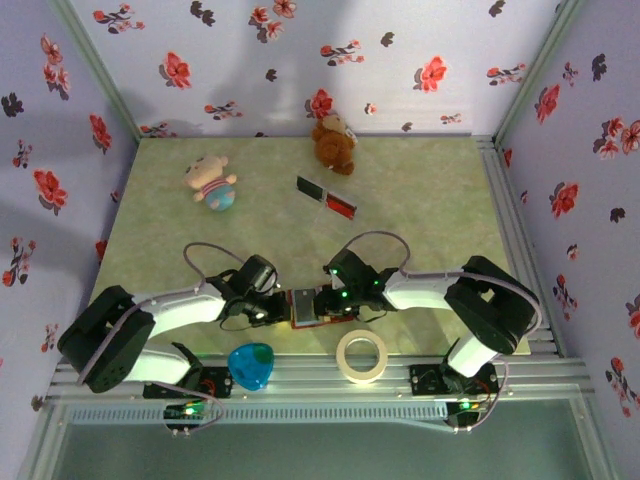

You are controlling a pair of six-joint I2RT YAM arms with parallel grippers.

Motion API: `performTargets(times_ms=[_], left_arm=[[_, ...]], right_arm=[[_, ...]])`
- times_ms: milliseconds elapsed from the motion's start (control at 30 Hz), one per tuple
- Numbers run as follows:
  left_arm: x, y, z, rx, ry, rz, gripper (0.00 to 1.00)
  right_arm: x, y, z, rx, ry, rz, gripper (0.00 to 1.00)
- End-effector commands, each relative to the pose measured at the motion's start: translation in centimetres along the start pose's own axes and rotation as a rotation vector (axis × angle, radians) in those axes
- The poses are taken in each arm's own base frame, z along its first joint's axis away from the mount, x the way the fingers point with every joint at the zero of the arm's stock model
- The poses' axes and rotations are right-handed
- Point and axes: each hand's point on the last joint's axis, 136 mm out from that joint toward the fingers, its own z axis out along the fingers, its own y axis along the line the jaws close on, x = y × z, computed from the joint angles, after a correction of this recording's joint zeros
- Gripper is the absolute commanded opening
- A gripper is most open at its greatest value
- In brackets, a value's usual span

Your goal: Put the credit cards into the card holder

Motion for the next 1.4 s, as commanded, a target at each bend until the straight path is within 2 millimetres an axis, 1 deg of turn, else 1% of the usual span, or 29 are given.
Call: performTargets(times_ms=[0, 133, 267, 400, 500, 733, 767, 833, 933, 1033, 1133, 1300, 1367], left_arm=[[-0.4, -2.2, -0.2, 0.081, -0.019, 0.058, 0.09], [-0.2, -1.9, -0.2, 0.074, -0.018, 0.052, 0.1], [-0.1, -1.6, -0.2, 0.055, -0.008, 0.052, 0.14], [-0.2, -1.4, -0.8, 0.038, -0.024, 0.058, 0.24], [-0.4, -1.3, -1.4, 0.028, -0.035, 0.057, 0.27], [-0.7, -1.5, -2.4, 0.033, -0.066, 0.055, 0.28], [-0.7, -1.6, -2.5, 0.037, -0.066, 0.054, 0.28], [-0.7, -1.7, -2.4, 0.049, -0.069, 0.052, 0.28], [-0.8, -1.7, -2.3, 0.047, -0.066, 0.054, 0.28], [-0.8, -1.8, -2.3, 0.049, -0.067, 0.053, 0.33], [-1.1, -2.1, -2.2, 0.055, -0.072, 0.054, 0.33], [-1.7, -3.3, -2.1, 0.11, -0.091, 0.055, 0.33], [-2.0, -3.7, -1.8, 0.134, -0.098, 0.049, 0.32]], right_arm=[[0.4, 2.1, 0.2, -0.071, 0.005, -0.048, 0.18], [0.4, 1.2, -0.4, -0.019, -0.009, -0.061, 0.2], [0.3, 0.5, -1.1, 0.008, -0.023, -0.067, 0.22], [0.3, 0.2, -1.9, 0.022, -0.034, -0.082, 0.22], [0.3, 0.1, -2.2, 0.032, -0.04, -0.082, 0.22], [0.2, -0.7, -2.2, 0.076, -0.034, -0.084, 0.22], [0.3, -0.8, -2.1, 0.082, -0.032, -0.082, 0.23], [0.2, -0.7, -2.2, 0.083, -0.031, -0.088, 0.3], [0.3, -0.9, -2.4, 0.101, -0.029, -0.101, 0.3], [0.0, -0.3, -2.7, 0.087, -0.037, -0.109, 0.27], [-0.2, -0.2, -2.7, 0.086, -0.04, -0.119, 0.22], [-0.2, -0.3, -1.3, 0.05, -0.026, -0.114, 0.13], [0.0, -0.8, -0.8, 0.057, -0.017, -0.108, 0.1]])
